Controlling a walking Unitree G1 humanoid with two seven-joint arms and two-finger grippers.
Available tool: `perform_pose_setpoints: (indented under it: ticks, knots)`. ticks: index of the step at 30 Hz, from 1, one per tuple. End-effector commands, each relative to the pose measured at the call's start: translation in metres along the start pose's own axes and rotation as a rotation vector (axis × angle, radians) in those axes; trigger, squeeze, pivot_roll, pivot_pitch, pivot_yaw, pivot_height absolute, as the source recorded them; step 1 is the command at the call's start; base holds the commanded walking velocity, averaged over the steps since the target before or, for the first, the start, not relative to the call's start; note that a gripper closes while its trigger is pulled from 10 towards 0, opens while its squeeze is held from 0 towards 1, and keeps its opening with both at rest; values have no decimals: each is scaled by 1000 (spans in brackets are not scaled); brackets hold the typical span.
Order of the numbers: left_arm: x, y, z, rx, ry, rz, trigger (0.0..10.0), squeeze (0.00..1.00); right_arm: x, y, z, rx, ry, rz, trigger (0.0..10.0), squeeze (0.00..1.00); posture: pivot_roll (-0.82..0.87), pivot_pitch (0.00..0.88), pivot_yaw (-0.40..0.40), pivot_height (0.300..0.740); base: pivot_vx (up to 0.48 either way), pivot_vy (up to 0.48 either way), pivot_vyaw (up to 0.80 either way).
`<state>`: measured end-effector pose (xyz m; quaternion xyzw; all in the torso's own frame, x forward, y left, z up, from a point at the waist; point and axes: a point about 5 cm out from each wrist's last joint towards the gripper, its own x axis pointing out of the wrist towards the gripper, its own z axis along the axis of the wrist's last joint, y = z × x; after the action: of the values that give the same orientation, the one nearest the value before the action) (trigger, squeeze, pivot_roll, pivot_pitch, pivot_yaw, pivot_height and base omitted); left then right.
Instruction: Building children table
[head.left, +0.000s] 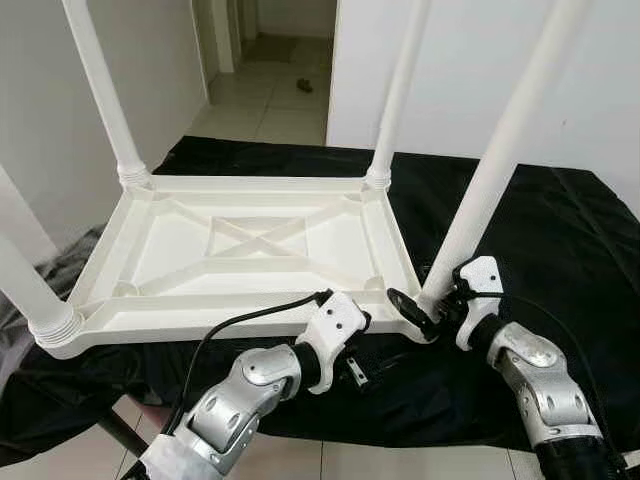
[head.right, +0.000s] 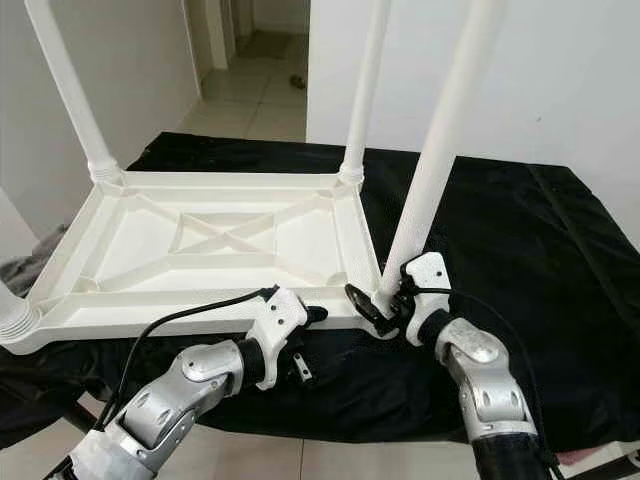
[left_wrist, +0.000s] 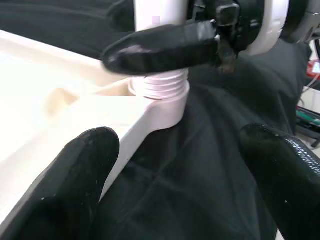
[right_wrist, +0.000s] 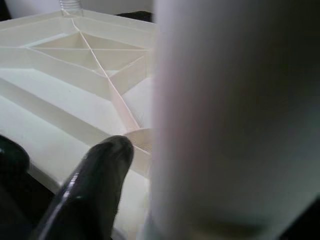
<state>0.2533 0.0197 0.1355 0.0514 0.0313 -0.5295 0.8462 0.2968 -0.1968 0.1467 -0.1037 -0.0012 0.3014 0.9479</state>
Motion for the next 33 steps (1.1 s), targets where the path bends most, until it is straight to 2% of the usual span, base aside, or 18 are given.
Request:
perform_pose_setpoints:
  ticks: [1,9,15,17,20,24,29,30,31,33]
  knots:
    - [0,1,1,0,8,-19,10000,0,3,5,-6,7,22,52,0,0,11,0,-15,740,0,0,0]
    - [-1,9,6,6,6,1,10000,0,0,2,-17,43,40,78,0,0,9,0,-18,740,0,0,0]
    - [1,15,11,25,-2,6,10000,0,0,4,-22,83,37,-17,0,0,4,0,-22,740,0,0,0]
    - [2,18,13,30,-8,15,10000,0,1,5,-25,78,46,-84,0,0,4,0,-22,740,0,0,0]
    - [3,20,14,33,-11,21,10000,0,2,6,-27,78,47,-120,0,0,4,0,-34,740,0,0,0]
    - [3,20,13,36,-8,26,10000,0,6,27,-29,137,17,-214,0,0,7,0,-39,740,0,0,0]
    - [1,19,11,24,-6,32,10000,0,13,40,-28,189,5,-287,0,0,5,0,-37,740,0,0,0]
    - [0,20,9,25,0,40,10000,0,16,43,-28,201,15,-343,0,0,2,0,-34,740,0,0,0]
    - [0,20,9,25,0,40,10000,0,16,43,-28,201,15,-343,0,0,2,0,-34,740,0,0,0]
    - [-2,24,5,31,14,69,10000,0,21,51,-28,262,18,-461,0,0,2,0,-29,740,0,0,0]
